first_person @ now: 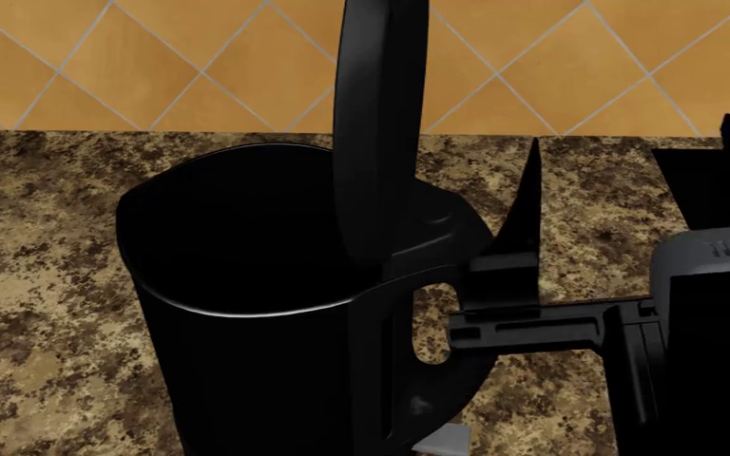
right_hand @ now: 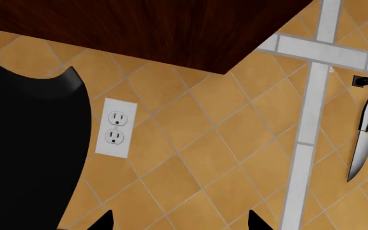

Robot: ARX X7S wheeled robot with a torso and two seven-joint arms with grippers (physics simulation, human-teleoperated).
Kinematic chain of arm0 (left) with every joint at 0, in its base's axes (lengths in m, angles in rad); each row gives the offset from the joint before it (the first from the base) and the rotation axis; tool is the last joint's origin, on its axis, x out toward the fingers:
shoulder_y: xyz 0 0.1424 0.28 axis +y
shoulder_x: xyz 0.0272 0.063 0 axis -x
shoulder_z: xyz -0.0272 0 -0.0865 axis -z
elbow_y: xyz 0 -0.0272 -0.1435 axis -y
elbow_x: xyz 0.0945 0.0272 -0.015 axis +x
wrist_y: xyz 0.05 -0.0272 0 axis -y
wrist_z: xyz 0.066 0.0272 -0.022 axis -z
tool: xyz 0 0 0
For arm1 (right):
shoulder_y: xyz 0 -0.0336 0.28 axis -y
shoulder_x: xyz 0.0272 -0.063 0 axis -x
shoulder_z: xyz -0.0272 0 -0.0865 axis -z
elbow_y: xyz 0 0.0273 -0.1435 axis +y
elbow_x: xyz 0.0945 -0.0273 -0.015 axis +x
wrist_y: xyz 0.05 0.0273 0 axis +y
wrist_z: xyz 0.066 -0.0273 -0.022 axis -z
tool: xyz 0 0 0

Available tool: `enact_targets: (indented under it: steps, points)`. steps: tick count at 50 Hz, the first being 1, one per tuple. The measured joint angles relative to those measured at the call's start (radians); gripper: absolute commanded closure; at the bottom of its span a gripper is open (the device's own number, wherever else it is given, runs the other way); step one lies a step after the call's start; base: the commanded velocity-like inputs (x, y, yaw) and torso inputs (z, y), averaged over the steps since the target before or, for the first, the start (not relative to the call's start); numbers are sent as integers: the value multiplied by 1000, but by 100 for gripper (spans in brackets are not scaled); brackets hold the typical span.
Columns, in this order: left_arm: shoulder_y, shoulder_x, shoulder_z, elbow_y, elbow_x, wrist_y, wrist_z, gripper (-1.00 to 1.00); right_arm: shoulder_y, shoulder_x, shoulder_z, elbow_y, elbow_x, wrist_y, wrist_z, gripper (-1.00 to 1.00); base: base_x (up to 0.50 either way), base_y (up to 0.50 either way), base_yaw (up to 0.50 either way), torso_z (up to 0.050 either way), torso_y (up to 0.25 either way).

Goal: Close the lid of the electric kettle.

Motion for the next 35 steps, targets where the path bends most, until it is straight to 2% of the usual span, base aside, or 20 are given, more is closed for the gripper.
enact_targets:
  steps: [12,35]
  points:
    - [10,5,9,-8,6,22,-11,-100,146,-21,-105,104,-45,7,-47,-100,0,0,0,0,0]
    - [10,0,-21,16,-41,1,-46,-100,270,-99,-292,282,-186,-88,-176,-100,0,0,0,0,0]
